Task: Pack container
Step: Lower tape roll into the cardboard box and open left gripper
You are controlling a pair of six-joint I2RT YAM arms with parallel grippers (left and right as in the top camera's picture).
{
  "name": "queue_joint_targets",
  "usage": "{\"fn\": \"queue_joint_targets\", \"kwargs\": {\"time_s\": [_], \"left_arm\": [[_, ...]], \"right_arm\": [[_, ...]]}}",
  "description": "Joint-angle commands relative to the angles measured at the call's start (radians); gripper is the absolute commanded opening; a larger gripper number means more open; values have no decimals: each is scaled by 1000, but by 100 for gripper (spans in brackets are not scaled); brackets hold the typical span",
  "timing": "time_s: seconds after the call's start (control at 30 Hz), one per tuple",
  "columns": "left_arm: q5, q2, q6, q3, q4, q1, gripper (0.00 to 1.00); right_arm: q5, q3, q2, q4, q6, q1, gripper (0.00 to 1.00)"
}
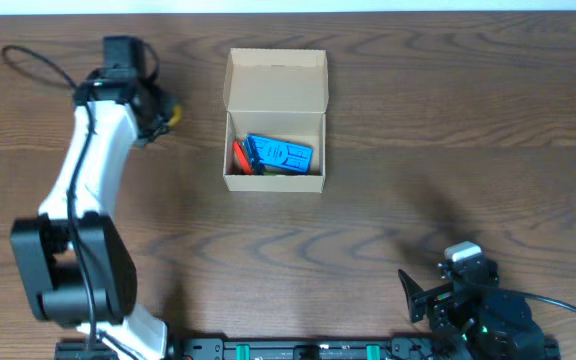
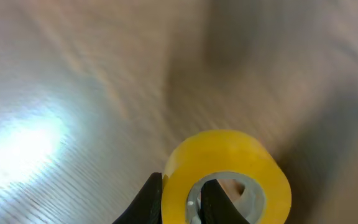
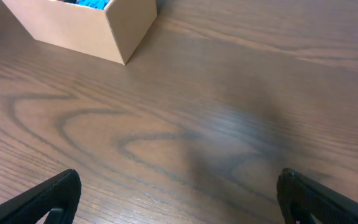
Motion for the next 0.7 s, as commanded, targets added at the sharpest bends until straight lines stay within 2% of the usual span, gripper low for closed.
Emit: {"fn": "queue_joint_targets", "kwargs": {"time_s": [0.0,0.23,0.43,0.67], "left_arm": [[0,-39,183,25,-4,-104,9],[0,-42,270,38,-27,-293,9],[0,-22,270,38,-68,-369,9],[0,79,269,38,-66,-437,9]], "right_arm": [[3,-2,-5,-2,15,-5,99],[3,-2,-5,-2,15,-5,99],[3,-2,-5,-2,15,-5,99],[3,-2,-5,-2,15,-5,99]]}}
